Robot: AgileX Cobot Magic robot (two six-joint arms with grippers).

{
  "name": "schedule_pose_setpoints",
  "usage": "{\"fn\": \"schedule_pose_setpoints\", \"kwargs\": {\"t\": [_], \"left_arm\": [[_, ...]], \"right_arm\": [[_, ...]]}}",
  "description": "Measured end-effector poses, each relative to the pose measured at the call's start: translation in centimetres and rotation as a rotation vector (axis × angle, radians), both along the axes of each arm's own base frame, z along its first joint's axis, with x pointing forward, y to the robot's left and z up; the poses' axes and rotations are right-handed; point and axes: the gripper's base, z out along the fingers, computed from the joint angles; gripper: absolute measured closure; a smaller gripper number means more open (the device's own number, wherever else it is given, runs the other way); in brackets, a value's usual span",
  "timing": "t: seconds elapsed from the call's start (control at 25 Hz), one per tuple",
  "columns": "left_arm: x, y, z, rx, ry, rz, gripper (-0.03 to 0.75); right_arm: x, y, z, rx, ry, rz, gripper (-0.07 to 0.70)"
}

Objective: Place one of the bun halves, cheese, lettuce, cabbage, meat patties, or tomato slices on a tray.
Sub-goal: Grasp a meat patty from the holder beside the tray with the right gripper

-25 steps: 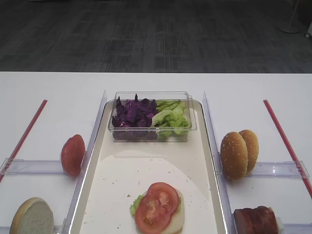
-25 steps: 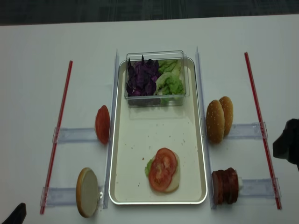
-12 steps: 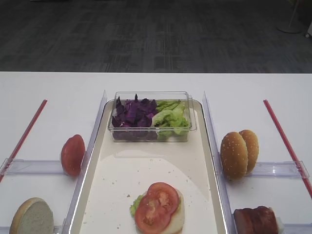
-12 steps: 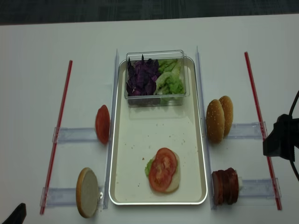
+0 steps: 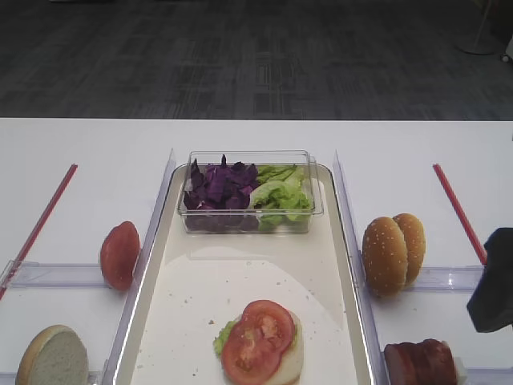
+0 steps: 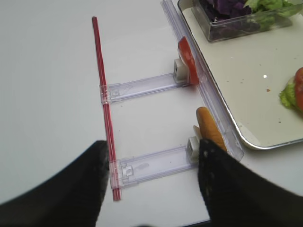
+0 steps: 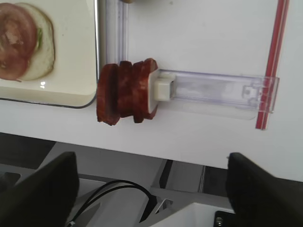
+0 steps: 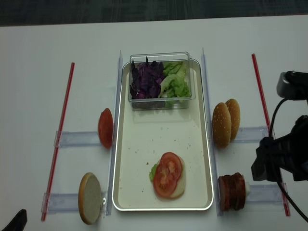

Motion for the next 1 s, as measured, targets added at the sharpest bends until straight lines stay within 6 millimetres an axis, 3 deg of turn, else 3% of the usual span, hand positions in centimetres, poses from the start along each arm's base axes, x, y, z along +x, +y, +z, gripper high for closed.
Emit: {"fn": "schedule_pose_setpoints", "kwargs": {"t": [0.28,0.52,0.72,1.0], "left_arm": [[0.0,0.0,0.0,0.0,0.0,0.0,0.332],[0.0,0.0,0.0,0.0,0.0,0.0,0.332],[0.0,0.0,0.0,0.0,0.0,0.0,0.332],[0.0,0.0,0.0,0.0,0.0,0.0,0.332]], "right_arm": [[0.7,3.0,-1.1,0.006,0.018,0.03,-0.006],[0.6,5.1,-2.0,-0.009,0.042,0.048,0.071],[0.6,6.6,-2.9,-0.027,0.067,0.068,0.119],[1.3,8.0,-4.6,-0.055,0.101,0.071,0.127]]}}
